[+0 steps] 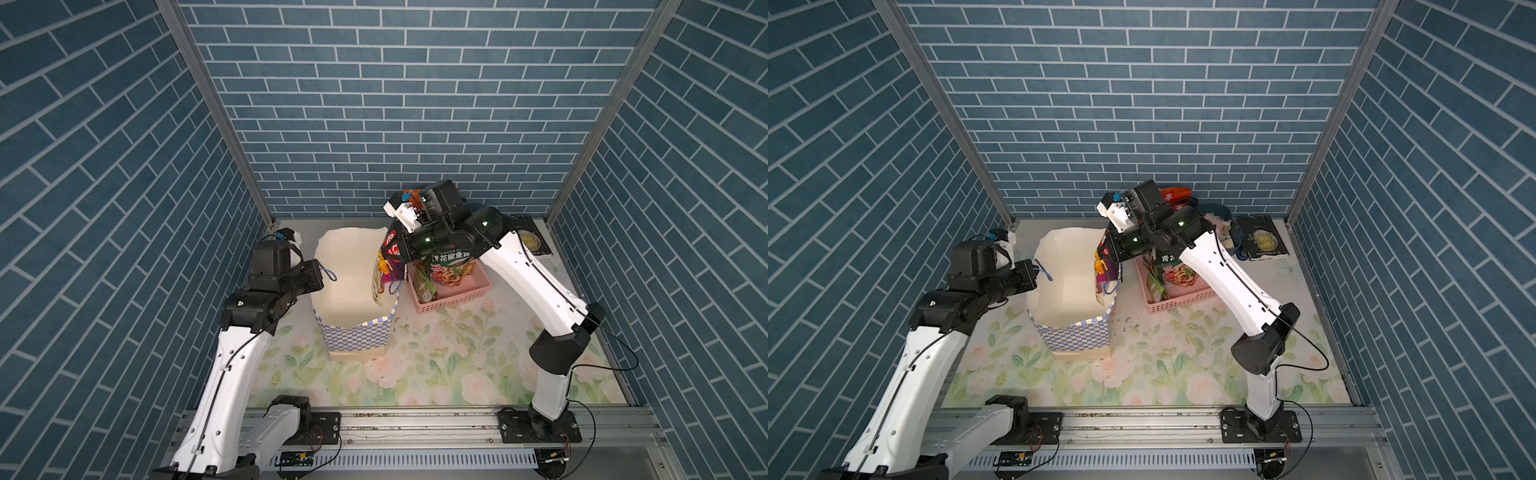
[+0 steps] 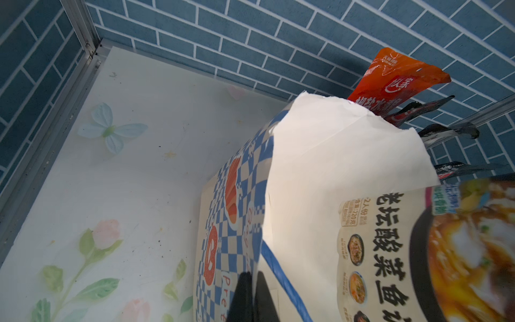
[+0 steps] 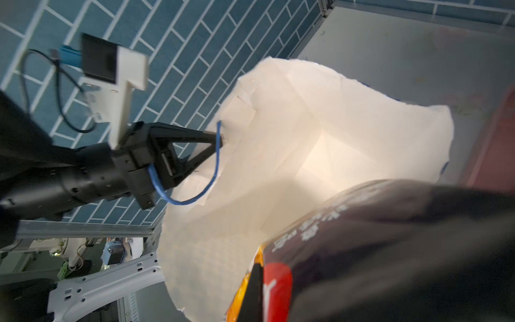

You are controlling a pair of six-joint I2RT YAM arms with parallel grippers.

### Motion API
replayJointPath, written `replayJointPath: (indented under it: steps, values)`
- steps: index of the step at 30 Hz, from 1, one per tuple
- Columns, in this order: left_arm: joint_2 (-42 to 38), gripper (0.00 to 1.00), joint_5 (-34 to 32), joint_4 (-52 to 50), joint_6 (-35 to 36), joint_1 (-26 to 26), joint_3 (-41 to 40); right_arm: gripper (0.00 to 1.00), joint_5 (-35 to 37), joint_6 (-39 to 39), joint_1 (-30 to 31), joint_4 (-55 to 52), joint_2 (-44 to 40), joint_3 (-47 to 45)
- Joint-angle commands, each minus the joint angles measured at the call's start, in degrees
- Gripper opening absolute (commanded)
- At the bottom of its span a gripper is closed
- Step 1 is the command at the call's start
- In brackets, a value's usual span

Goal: Place the condiment packets inside the bag
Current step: Place the condiment packet in the paper bag.

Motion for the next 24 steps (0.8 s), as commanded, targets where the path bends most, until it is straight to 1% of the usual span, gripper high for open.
replayJointPath:
  steps: [1,4,8,12,17,19,22,24]
  values:
    - [0.0,0.0,-1.3,-1.2,3.2,-0.2,2.8,0.0,3.6,-0.9,0.2,-2.0,2.3,1.7]
    - [0.7,0.0,-0.8,-2.0,4.3,-0.4,4.1,0.0,5.1,0.1,0.2,-2.8,3.5,0.9]
    - [2.1,0.0,-0.2,-3.1,4.8,-1.0,4.0,0.0,4.3,1.4,0.2,-0.1,4.2,-0.4]
    - [2.8,0.0,0.0,-3.0,4.1,-1.3,2.4,0.0,4.5,3.3,0.2,1.1,5.3,-1.4]
    - [2.9,0.0,0.7,-2.1,3.1,-1.5,2.5,0.0,7.1,4.9,0.1,-0.9,6.5,-2.0]
    - [3.0,0.0,0.7,-1.3,2.2,-1.5,2.7,0.0,7.0,5.7,0.2,-1.3,6.7,-2.3]
    - [3.3,0.0,-0.3,-0.7,1.0,-1.6,3.9,0.0,5.2,7.2,0.3,0.5,6.6,-4.4]
    - [3.6,0.0,-3.0,-1.5,0.8,-1.6,5.2,0.0,4.7,7.9,0.3,1.8,6.5,-5.0]
